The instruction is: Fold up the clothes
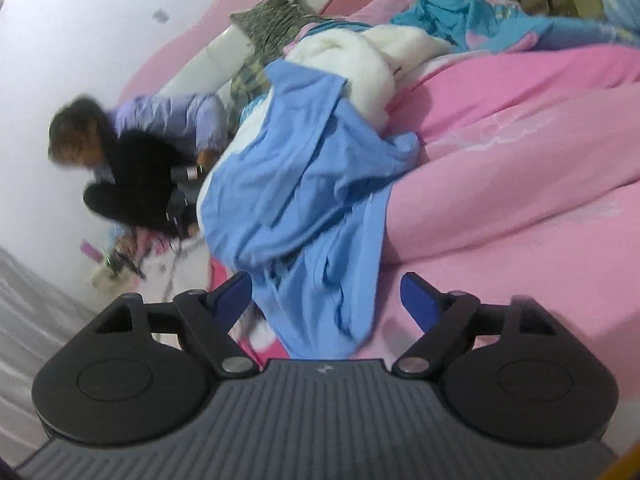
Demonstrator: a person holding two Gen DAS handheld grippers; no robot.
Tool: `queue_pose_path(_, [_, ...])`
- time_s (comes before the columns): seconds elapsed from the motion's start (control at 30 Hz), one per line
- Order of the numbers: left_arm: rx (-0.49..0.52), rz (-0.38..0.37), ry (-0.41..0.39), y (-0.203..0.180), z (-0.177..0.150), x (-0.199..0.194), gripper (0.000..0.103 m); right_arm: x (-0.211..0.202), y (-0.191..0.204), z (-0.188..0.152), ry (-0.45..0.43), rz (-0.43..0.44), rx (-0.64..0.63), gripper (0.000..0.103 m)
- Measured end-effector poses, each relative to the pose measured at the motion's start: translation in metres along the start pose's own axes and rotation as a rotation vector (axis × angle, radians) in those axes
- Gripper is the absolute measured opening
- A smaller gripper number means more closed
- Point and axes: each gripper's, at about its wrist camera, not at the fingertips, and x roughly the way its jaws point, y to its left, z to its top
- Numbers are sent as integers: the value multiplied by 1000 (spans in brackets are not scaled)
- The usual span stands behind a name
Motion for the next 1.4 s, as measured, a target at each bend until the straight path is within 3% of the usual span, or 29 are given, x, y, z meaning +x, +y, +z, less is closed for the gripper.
queue_pose_path(0.13, [169,15,-12,-38,13,24,86,28,-9,13,18,14,64,65])
queue_pose_path(0.3, [128,31,34,-43,13,54,61,65,-27,10,117,-11,145,44])
queue_pose_path(0.47, [55,24,13,-36,19,52,7,78,-38,-3,155,30,168,23])
queue_pose_path(0.6, [16,25,9,-34,26,46,4,72,-42,-8,136,76,195,3])
queue_pose_path(0.73, [-26,27,-11,-30,28,17,3,55,-38,-11,105,149,202,1])
queue_pose_path(0.83, [-45,-12,-35,-29,28,-18,3,37,-23,-17,105,214,176,1])
queue_pose_path(1.13, [-137,18,-139,-2,26,-168,3,-61,54,-55,119,414,48,1])
queue_pose_path(1.23, [-180,18,-173,7,15,-226,2,-92,88,-74,134,464,11,1])
queue_pose_path(1.4, [-187,-15,-206,-4,-17,-315,2,-160,111,-118,154,557,14,1])
